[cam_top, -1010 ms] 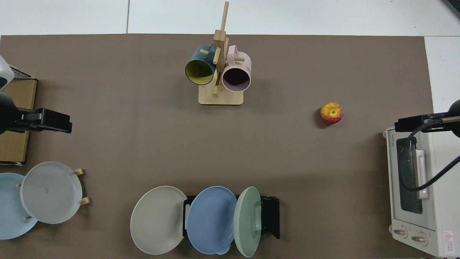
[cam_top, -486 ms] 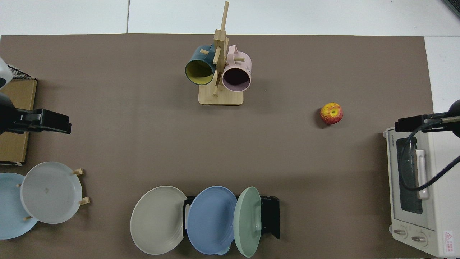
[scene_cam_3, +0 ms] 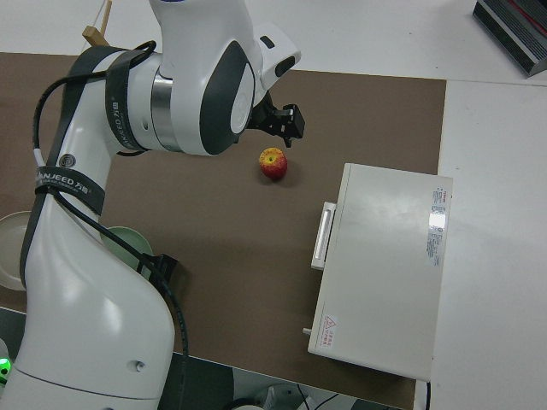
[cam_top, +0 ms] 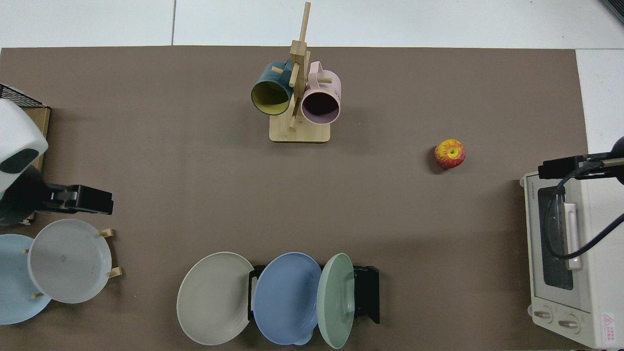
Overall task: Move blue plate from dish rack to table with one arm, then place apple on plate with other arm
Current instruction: 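Reach the left gripper to the blue plate while the right gripper reaches the apple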
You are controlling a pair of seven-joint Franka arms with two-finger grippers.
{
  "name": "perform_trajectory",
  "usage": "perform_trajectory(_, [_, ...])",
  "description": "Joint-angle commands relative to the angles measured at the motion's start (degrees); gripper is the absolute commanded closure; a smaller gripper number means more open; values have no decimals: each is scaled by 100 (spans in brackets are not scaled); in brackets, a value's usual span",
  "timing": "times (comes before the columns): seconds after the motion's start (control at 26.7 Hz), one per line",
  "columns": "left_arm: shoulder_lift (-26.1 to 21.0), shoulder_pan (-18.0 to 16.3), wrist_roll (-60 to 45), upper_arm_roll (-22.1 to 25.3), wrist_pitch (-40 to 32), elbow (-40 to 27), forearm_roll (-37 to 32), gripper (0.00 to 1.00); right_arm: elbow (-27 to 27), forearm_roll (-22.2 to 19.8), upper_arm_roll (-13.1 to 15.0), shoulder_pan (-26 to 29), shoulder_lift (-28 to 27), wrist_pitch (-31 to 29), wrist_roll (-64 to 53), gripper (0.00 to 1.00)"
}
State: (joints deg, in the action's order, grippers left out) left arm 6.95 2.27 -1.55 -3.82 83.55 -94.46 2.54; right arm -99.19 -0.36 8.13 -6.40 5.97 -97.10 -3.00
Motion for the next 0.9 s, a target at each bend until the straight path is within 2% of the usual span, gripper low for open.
perform_trajectory(0.0, [799,212,14,30,311,-1153,273,0,-118,-96,-13,-20,-51,-291,-218,0])
perform_trajectory(0.15, [1027,291,-21,-31,749,-1759,572,0,-512,-43,-22,-28,-271,-1011,-209,0])
perform_trajectory(0.3, [1247,519,-30,-75,1031,-2400,871,0,-592,-26,-31,-81,-745,-1539,-218,0])
perform_trajectory(0.52, [1414,1064,-653,-277,2286,-3464,1056,0,-592,-17,-31,-283,-1360,-2154,-218,0])
perform_trajectory(0.6, [1502,1213,-803,-277,2472,-3702,1222,0,-592,-8,-31,-318,-1580,-2417,-227,0])
perform_trajectory(0.67, [1502,1249,-821,-286,2490,-3877,1459,0,-601,88,-31,-318,-1756,-2638,-227,0])
perform_trajectory(0.86, [1494,1548,-1127,-409,3096,-4370,1838,0,-636,475,-31,-301,-2204,-3121,-244,0])
